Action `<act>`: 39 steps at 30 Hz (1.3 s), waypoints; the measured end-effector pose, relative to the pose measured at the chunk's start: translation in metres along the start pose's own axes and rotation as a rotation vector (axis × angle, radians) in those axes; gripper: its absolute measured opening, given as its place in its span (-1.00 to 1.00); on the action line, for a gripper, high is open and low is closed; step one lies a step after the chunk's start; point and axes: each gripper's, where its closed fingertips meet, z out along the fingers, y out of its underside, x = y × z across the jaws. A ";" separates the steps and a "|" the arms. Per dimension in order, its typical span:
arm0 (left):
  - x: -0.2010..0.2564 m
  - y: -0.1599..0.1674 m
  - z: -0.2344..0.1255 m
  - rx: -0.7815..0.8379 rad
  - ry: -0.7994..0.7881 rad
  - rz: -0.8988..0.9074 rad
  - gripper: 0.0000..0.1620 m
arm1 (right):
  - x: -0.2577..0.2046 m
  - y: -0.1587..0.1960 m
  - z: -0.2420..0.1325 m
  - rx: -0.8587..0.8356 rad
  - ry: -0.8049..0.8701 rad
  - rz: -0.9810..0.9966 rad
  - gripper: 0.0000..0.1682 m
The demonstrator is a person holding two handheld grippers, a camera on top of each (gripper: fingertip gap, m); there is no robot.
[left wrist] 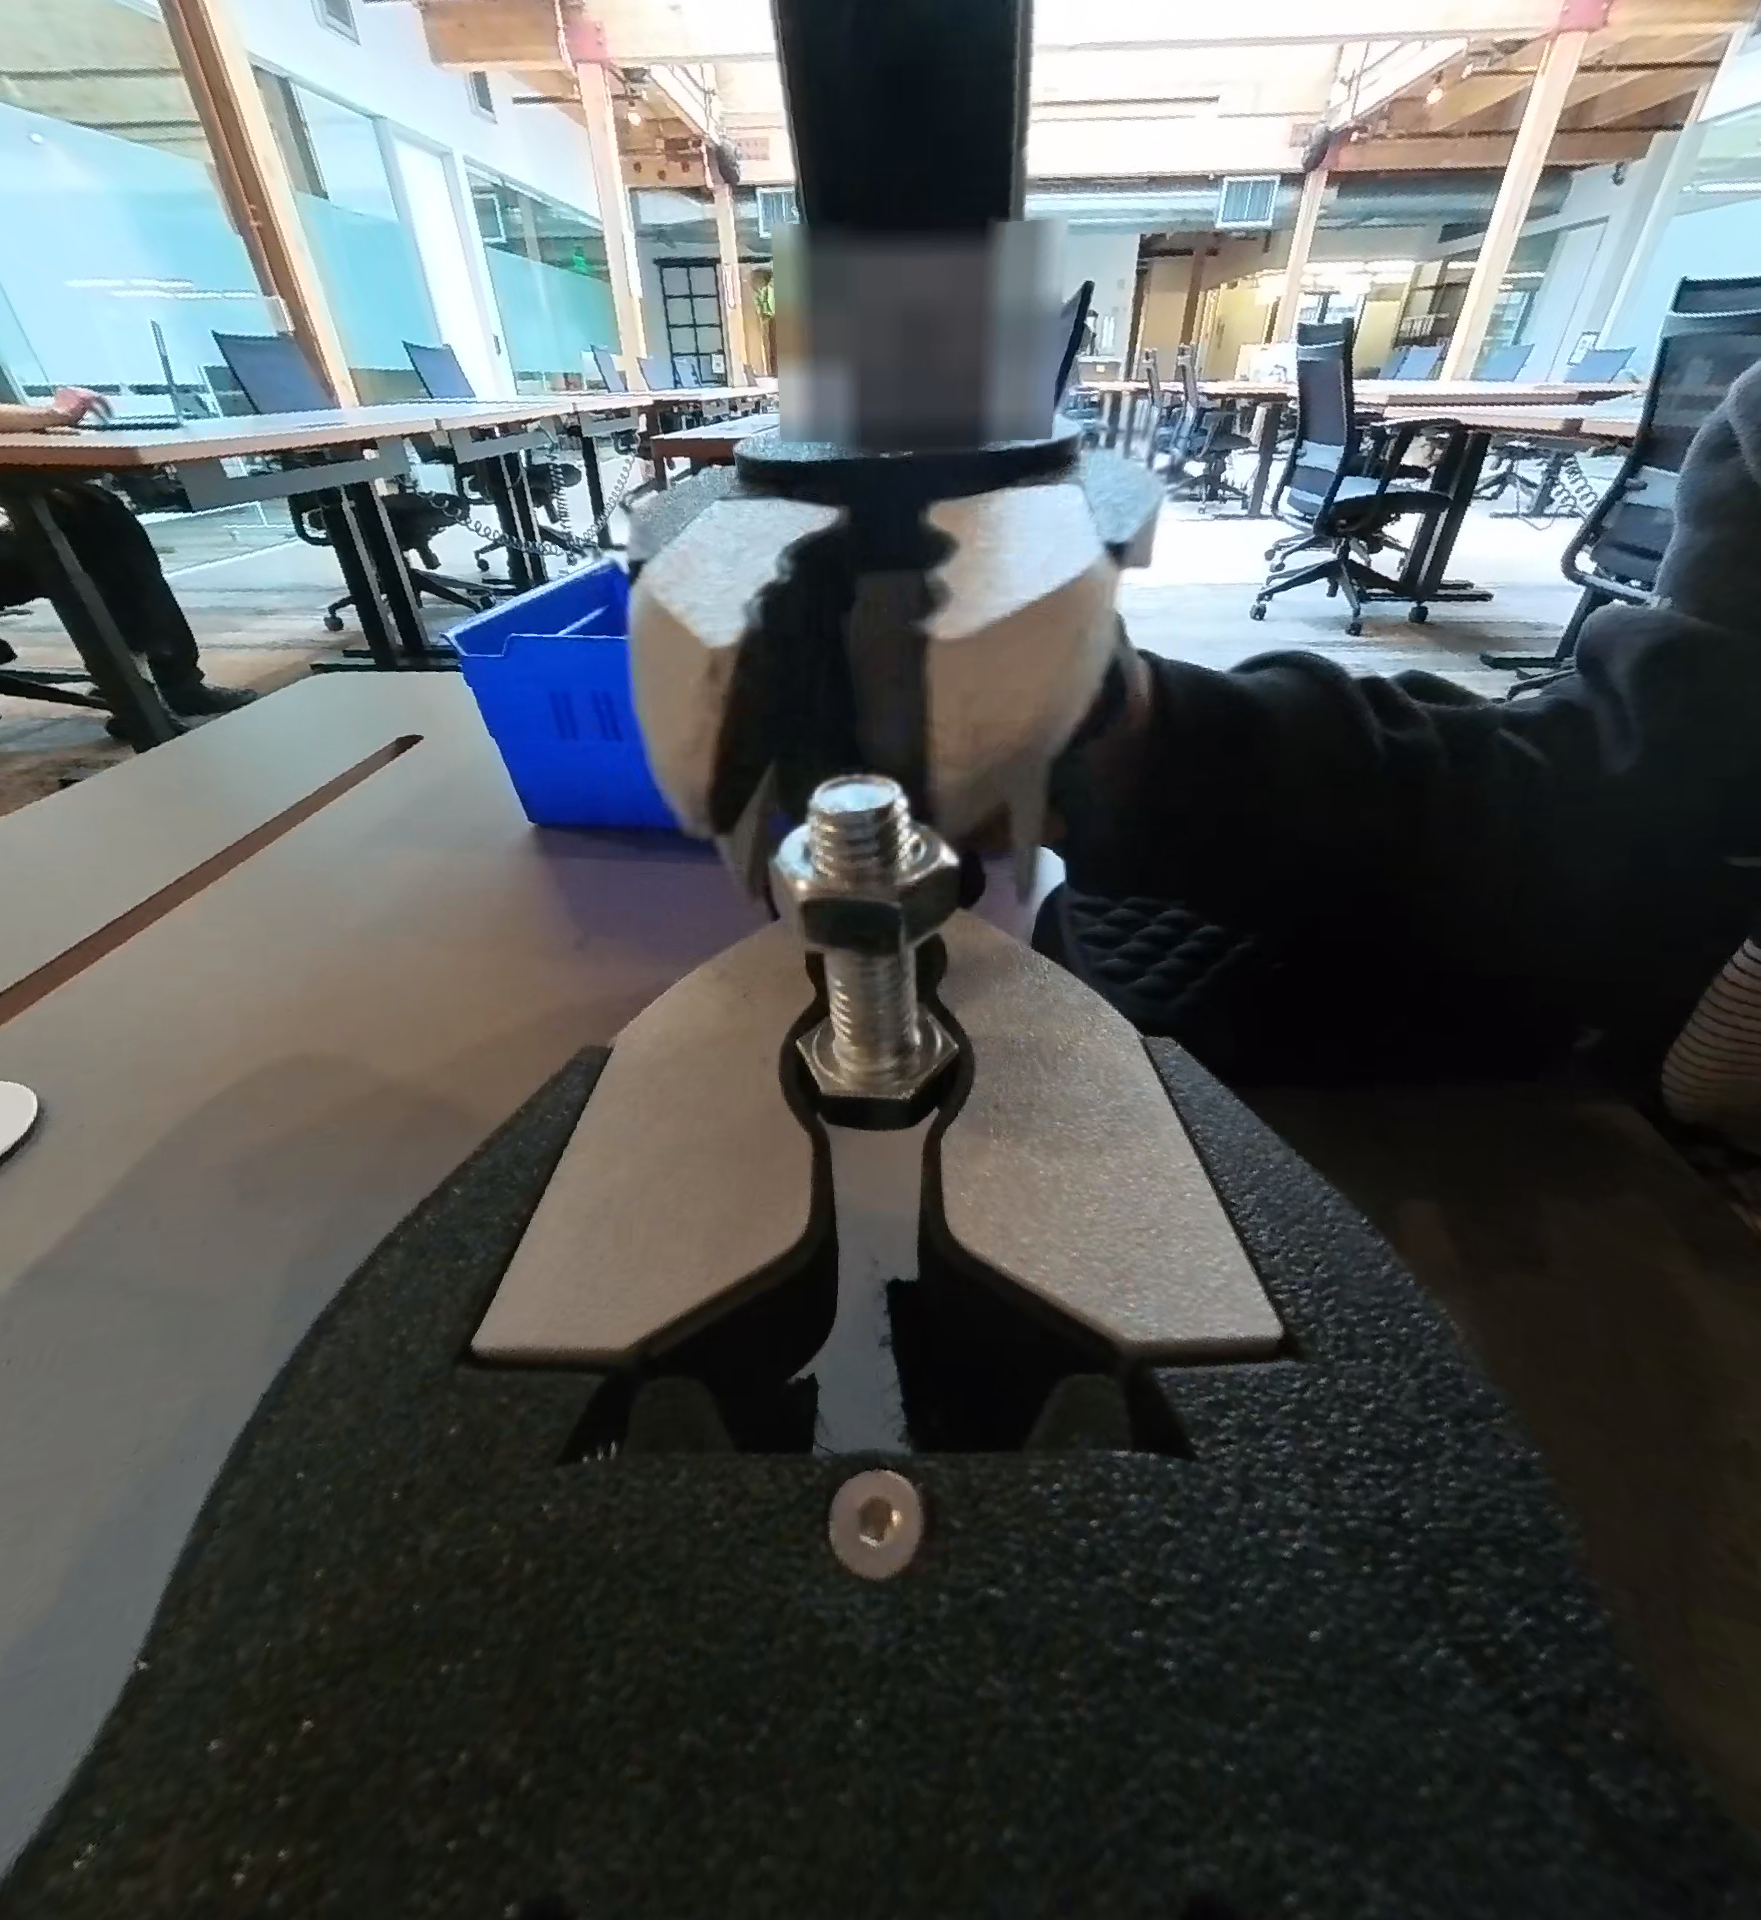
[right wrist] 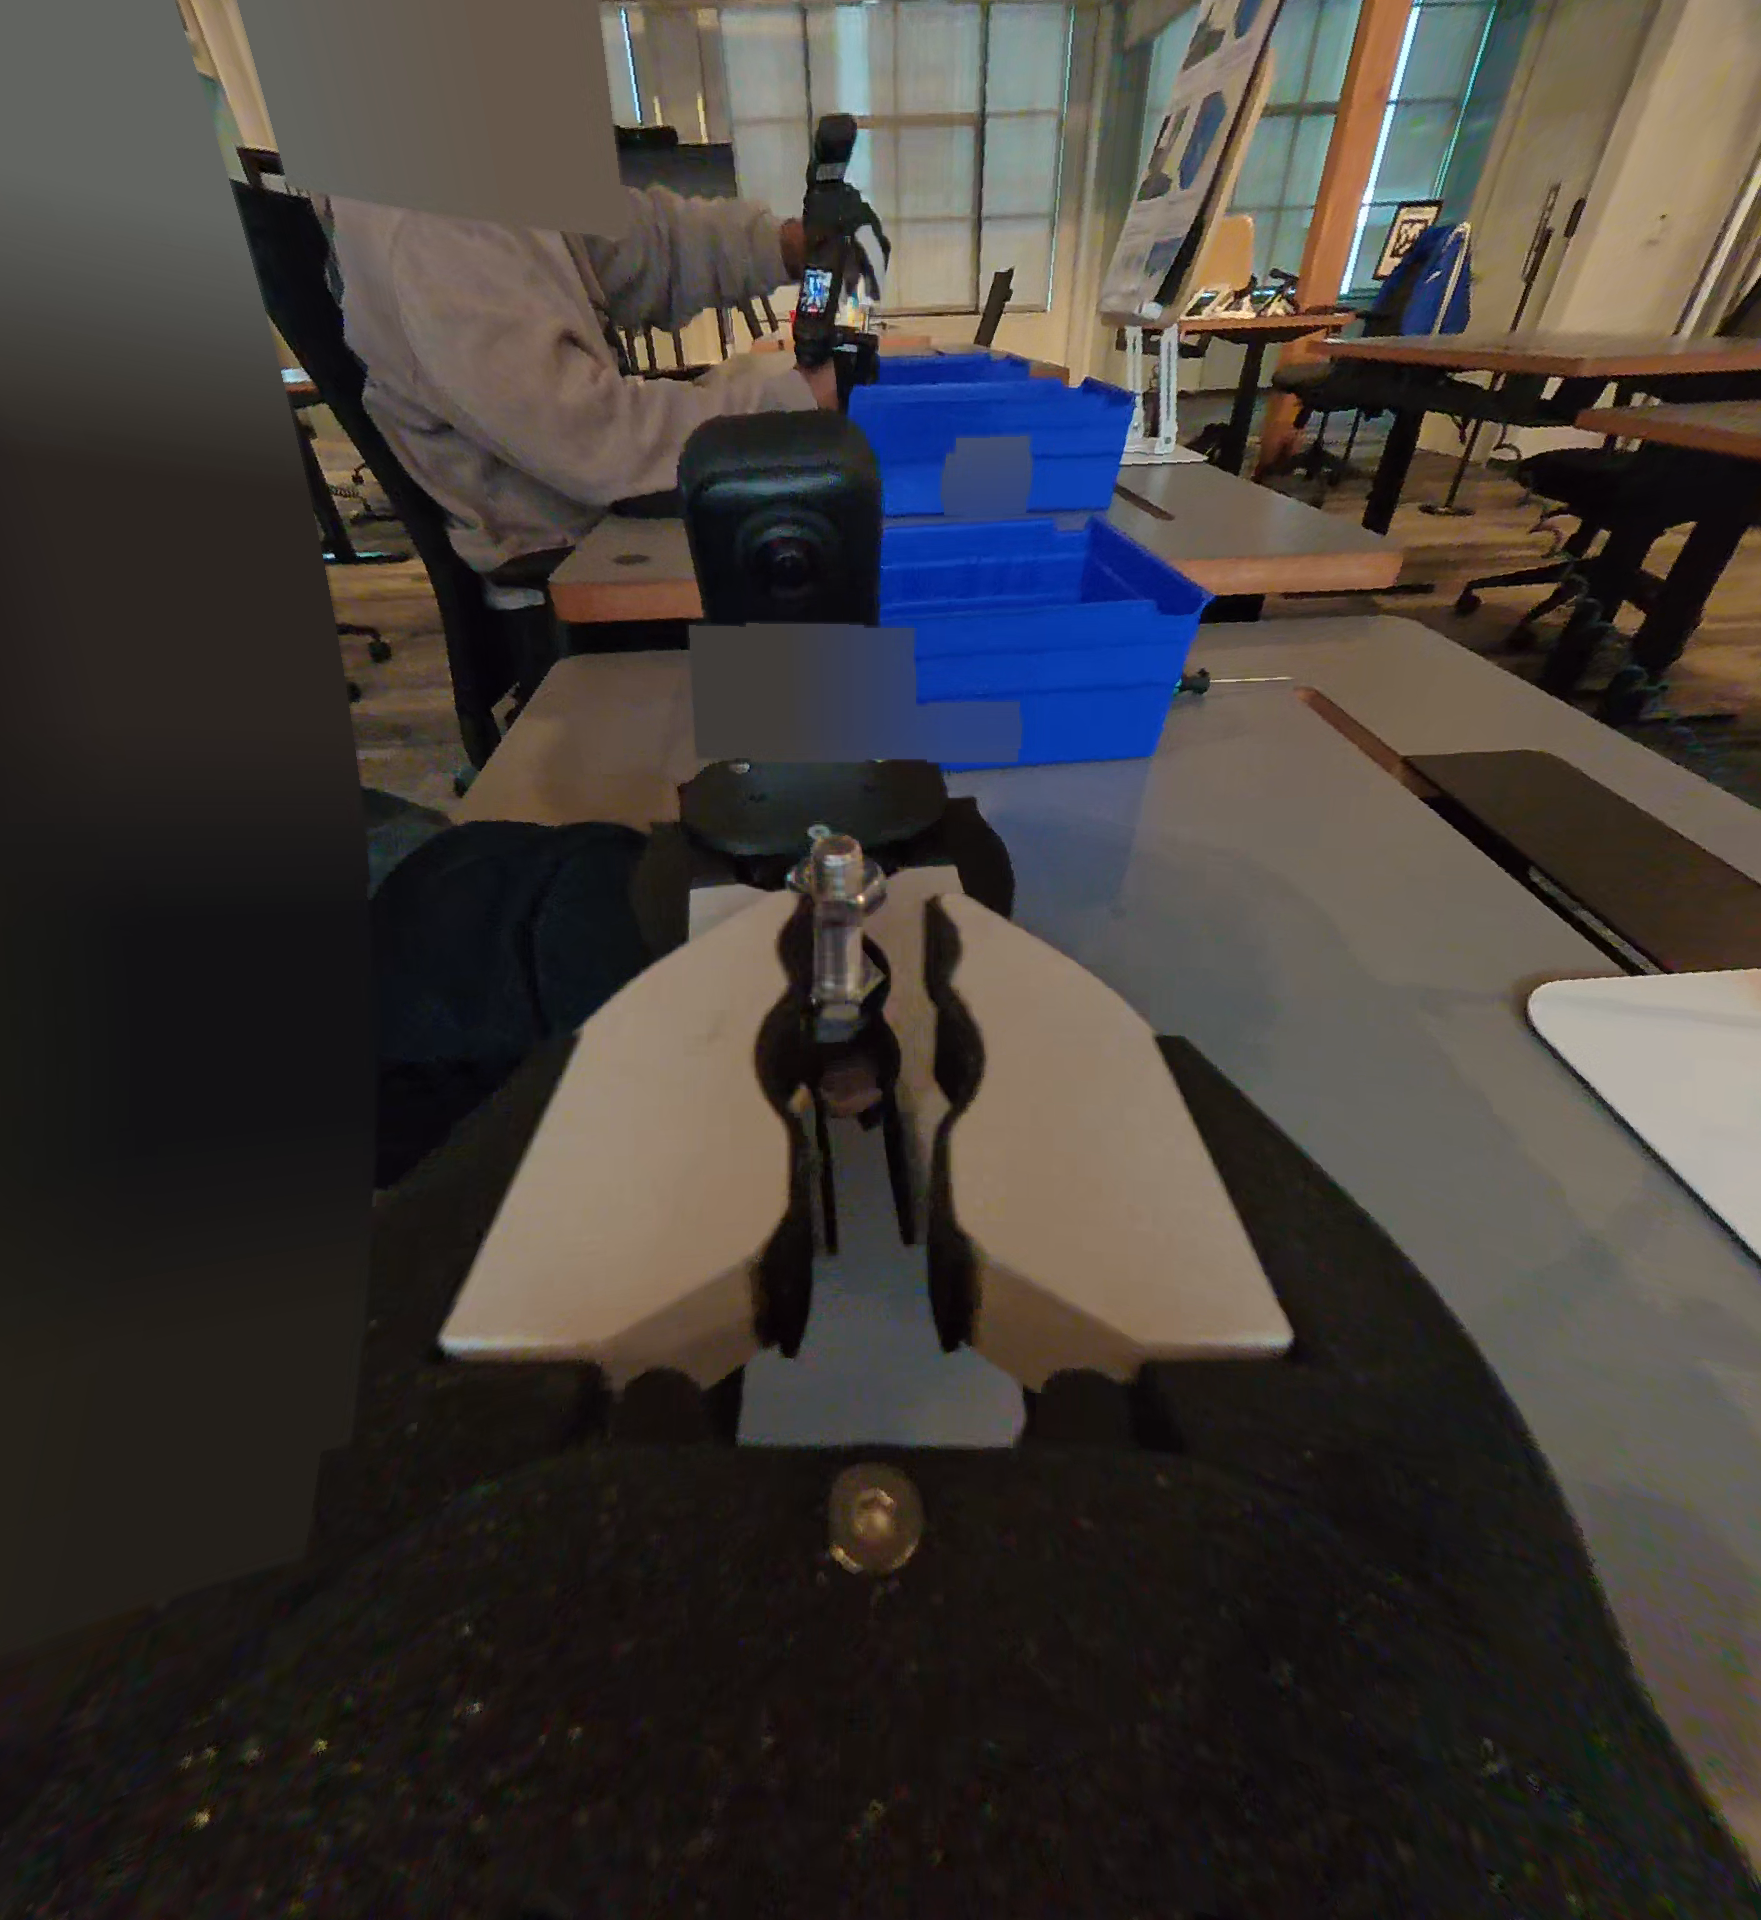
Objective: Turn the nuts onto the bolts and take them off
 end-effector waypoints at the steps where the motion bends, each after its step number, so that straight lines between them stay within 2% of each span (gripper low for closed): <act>1: 0.000 0.001 0.000 -0.003 0.002 0.001 -0.86 | -0.002 0.001 0.004 -0.007 -0.004 -0.002 -0.68; 4: 0.001 0.001 0.001 -0.006 0.002 0.007 -0.86 | -0.004 0.007 0.012 -0.040 -0.004 -0.007 -0.65; 6: 0.000 -0.001 0.000 0.001 -0.002 0.002 -0.82 | -0.004 0.007 0.008 -0.036 -0.018 -0.008 -0.79; 7: 0.000 -0.002 -0.001 0.009 -0.001 -0.001 -0.84 | -0.002 0.005 0.003 -0.022 -0.015 -0.003 -0.97; 10: -0.001 -0.002 -0.002 0.009 -0.004 0.002 -0.84 | 0.003 -0.002 -0.008 0.023 -0.002 0.009 -1.00; 14: 0.001 0.000 0.001 -0.003 0.006 0.003 -0.86 | -0.003 0.000 0.003 -0.001 -0.011 0.002 -0.66; 18: 0.001 0.000 0.000 -0.002 0.005 0.004 -0.86 | -0.007 0.002 0.011 -0.008 -0.024 0.004 -0.62; 19: 0.001 0.000 0.000 -0.001 0.006 0.004 -0.86 | -0.005 0.002 0.010 -0.007 -0.018 0.006 -0.65; 21: 0.001 0.000 0.000 0.002 0.006 0.002 -0.84 | -0.004 0.001 0.004 -0.002 -0.018 -0.007 -0.84; 22: 0.001 0.000 0.000 0.004 0.007 0.000 -0.84 | -0.002 -0.001 0.000 0.009 -0.008 -0.011 -1.00; 25: 0.001 0.000 0.000 0.001 0.007 0.001 -0.85 | 0.000 -0.007 -0.008 0.043 -0.006 0.008 -1.00; 29: 0.002 0.001 0.001 -0.006 0.012 0.003 -0.86 | -0.003 0.000 0.004 -0.006 -0.009 0.000 -0.66; 32: 0.002 0.002 0.001 -0.007 0.014 0.004 -0.86 | -0.005 0.005 0.011 -0.031 -0.014 0.001 -0.60; 36: 0.001 0.000 0.000 0.002 0.012 -0.002 -0.85 | -0.002 0.002 0.001 -0.011 -0.012 -0.005 -1.00; 39: 0.002 0.000 0.000 -0.001 0.012 0.002 -0.85 | -0.001 -0.004 -0.006 0.024 -0.013 0.007 -1.00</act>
